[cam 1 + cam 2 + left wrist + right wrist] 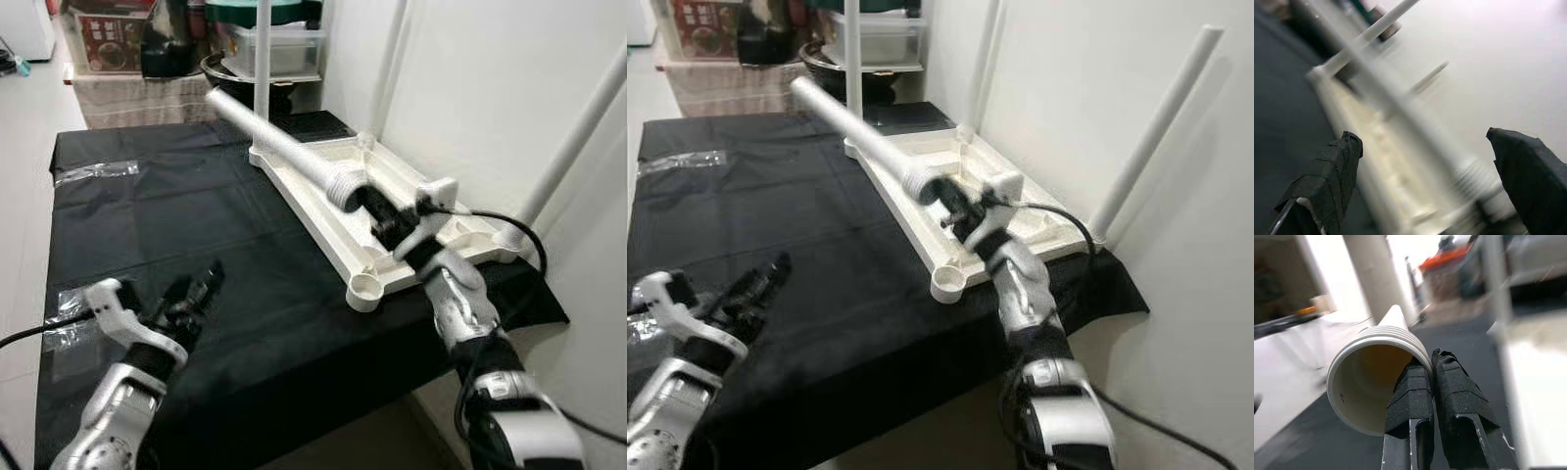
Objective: Building children table
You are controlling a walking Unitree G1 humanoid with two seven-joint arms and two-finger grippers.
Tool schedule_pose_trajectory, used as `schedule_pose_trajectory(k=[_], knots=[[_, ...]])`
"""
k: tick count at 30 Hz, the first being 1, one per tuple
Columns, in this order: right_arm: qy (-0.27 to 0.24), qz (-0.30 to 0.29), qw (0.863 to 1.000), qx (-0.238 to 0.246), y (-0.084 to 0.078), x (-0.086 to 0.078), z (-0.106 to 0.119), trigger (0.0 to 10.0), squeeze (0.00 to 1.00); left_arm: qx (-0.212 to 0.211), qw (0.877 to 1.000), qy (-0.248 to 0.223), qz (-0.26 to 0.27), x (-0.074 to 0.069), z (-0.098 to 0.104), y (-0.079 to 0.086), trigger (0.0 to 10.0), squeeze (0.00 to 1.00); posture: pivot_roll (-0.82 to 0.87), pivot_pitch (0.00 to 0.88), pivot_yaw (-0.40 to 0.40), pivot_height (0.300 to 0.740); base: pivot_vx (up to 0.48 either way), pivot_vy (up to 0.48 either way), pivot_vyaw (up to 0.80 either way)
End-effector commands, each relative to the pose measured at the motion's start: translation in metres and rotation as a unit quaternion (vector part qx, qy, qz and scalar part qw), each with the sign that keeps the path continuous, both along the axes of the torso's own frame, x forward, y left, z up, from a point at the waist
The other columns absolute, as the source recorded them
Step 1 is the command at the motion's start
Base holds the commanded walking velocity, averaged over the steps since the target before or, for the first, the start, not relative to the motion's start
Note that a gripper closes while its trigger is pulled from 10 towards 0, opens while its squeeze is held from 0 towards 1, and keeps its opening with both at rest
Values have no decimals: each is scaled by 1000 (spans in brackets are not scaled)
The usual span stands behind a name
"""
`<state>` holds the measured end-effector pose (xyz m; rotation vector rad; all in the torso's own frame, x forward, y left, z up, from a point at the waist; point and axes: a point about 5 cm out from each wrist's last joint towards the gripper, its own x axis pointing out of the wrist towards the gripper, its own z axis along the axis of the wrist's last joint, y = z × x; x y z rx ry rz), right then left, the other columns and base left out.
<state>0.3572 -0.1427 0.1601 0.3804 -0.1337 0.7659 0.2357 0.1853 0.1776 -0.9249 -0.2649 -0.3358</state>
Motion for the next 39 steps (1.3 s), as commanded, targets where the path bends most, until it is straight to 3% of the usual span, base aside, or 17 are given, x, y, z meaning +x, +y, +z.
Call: schedule_pose_trajectory(k=[1, 7, 11, 18, 34, 39], knots=[[4, 31, 999, 28, 7, -4, 2, 0, 0, -43, 998, -24, -31, -4, 7, -3, 10000, 0, 88, 0, -103, 740, 0, 0, 0], [20, 60, 996, 60, 13, -10, 0, 0, 0, -59, 997, -26, -46, -5, 7, -4, 10000, 0, 90, 0, -104, 740, 0, 0, 0], [40, 107, 987, 114, 23, -21, 1, 0, 0, -90, 994, -19, -61, -5, 4, -3, 10000, 0, 87, 0, -100, 740, 0, 0, 0], [68, 185, 965, 176, 19, -40, 7, 0, 0, -134, 988, -5, -71, -5, 4, 4, 10000, 0, 84, 0, -96, 740, 0, 0, 0], [111, 292, 937, 156, 12, -75, 0, 0, 0, -153, 984, -12, -85, -9, 7, 12, 10000, 0, 80, 0, -102, 740, 0, 0, 0], [135, 325, 925, 141, 5, -84, -5, 0, 0, -146, 987, -13, -72, -10, 7, 23, 10000, 0, 82, 0, -104, 740, 0, 0, 0]])
